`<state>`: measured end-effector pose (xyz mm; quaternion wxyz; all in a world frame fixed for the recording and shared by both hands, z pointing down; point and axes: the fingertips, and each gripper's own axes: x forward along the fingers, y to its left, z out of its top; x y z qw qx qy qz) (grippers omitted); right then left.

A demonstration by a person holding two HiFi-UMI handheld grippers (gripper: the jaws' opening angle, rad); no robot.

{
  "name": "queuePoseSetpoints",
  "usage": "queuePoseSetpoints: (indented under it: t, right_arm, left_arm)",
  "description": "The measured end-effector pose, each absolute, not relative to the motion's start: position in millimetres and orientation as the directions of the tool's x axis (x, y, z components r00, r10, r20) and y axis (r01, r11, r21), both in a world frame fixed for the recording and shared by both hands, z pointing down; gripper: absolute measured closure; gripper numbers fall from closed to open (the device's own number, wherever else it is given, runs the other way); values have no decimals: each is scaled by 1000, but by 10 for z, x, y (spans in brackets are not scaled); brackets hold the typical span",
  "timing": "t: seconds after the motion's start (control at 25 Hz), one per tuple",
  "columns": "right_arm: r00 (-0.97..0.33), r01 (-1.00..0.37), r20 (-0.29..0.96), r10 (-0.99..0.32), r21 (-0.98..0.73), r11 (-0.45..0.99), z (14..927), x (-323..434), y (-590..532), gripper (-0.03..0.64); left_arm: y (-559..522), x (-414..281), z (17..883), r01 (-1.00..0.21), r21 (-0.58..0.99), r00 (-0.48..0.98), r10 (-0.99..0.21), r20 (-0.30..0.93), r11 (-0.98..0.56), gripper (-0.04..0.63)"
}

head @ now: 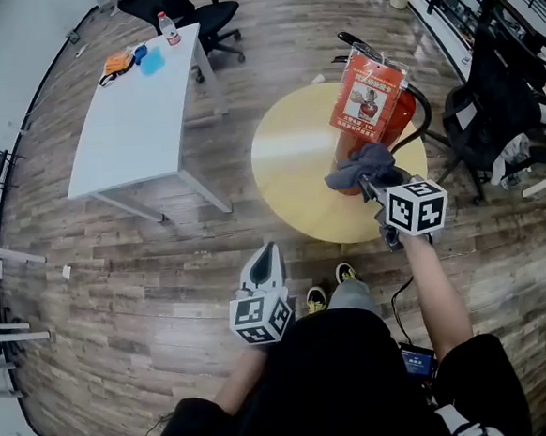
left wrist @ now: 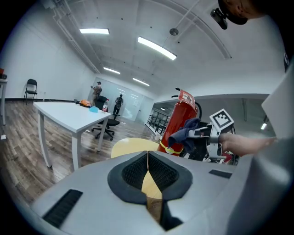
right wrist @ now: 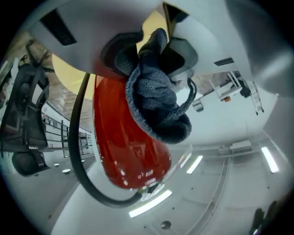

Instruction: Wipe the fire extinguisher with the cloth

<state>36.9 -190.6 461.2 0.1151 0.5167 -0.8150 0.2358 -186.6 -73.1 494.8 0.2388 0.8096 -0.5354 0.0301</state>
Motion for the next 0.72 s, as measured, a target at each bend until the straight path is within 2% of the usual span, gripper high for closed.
queuePoseSetpoints:
  t: [0.2,0.36,0.48,0.56,0.64,0.72]
  right_arm:
    - [-380,-922,573,-726,-169,349,5220,515,-1846,520]
    - [-283,-937,638,-716,-25,348,5337,776,-1848,520]
    - [-228,-956,611,-758,6,293,5079,1020,-1870,520]
    - [-251,-959,546,-800,-31,280,4726,1074,-1903,520]
    - [-274,-946,514,-813,8,324,4430,1032,-1947,520]
    - [-269,-913,549,-791,117,391,4394,965,-1964,520]
  left_arm:
    - [-707,-1868,4923,-879,358,429,-852,300,-316,572]
    - [-716,-1934,4931,-881,362,419,-860,293,-306,572]
    - [-698,-1949,4925,-881,368,415,-860,295,-299,572]
    - [-696,-1942,4935,-879,372,418,-859,295,-300,572]
    - [-712,-1898,4957,-875,372,427,-855,293,-310,572]
    - [-712,-1852,4968,-873,370,435,-852,292,-318,572]
